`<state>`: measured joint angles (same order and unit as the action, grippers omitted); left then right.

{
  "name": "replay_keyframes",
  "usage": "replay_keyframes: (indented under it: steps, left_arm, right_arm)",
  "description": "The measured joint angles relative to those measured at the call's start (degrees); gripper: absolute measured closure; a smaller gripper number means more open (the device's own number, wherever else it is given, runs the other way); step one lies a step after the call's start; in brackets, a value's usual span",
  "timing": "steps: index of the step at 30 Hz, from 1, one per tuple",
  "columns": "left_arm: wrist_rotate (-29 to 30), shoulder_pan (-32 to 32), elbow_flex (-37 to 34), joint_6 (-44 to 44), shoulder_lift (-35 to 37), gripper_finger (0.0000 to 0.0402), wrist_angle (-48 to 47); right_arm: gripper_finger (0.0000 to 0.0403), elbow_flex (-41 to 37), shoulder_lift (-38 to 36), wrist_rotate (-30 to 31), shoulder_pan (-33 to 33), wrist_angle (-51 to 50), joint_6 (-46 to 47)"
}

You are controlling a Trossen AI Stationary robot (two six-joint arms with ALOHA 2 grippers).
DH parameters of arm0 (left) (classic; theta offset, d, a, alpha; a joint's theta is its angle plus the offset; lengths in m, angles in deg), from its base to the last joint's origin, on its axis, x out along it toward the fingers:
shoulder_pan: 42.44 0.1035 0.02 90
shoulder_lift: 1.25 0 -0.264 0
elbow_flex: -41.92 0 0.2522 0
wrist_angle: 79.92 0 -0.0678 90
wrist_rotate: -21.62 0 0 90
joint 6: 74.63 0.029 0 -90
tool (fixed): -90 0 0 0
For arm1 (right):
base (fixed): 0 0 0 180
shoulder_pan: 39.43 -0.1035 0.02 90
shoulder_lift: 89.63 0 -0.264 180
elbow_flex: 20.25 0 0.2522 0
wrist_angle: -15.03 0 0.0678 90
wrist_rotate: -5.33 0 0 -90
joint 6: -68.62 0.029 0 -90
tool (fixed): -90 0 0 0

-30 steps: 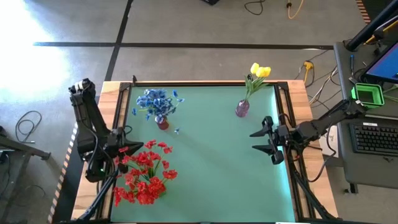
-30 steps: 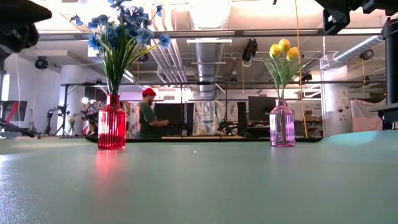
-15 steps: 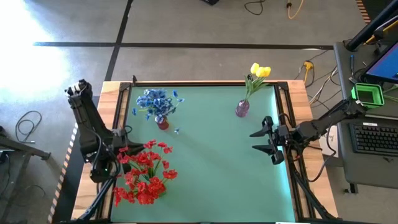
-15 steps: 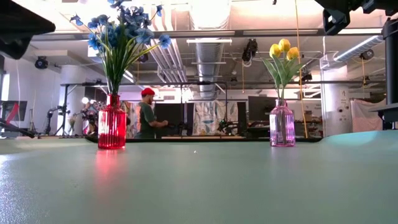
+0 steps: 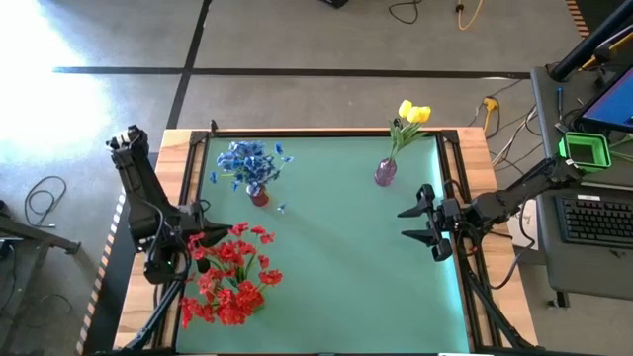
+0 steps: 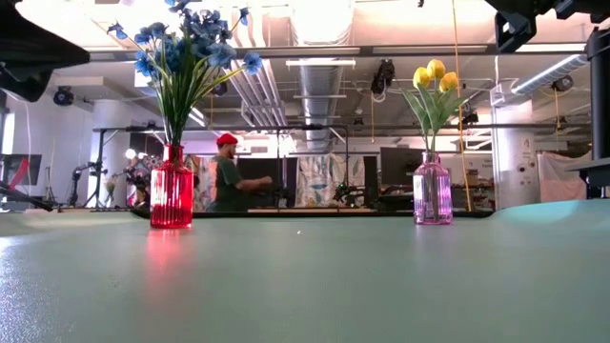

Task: Sort flowers into vase by color
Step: Return to Home Position

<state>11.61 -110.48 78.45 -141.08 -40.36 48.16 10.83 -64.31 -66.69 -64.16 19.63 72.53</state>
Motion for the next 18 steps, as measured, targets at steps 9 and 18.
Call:
replay_keyframes:
  steps: [9, 18]
  left_arm:
    - [-1.79, 4.26, -1.27, 6.32, -0.36, 0.0402, 5.23]
    - [-3.04, 8.55, -1.56, 12.22, 1.42, 0.0402, 6.02]
  right_arm:
    - [0.0193, 0.00, 0.00, 0.00, 0.00, 0.23, 0.04]
    - [0.0193, 0.00, 0.00, 0.00, 0.00, 0.23, 0.09]
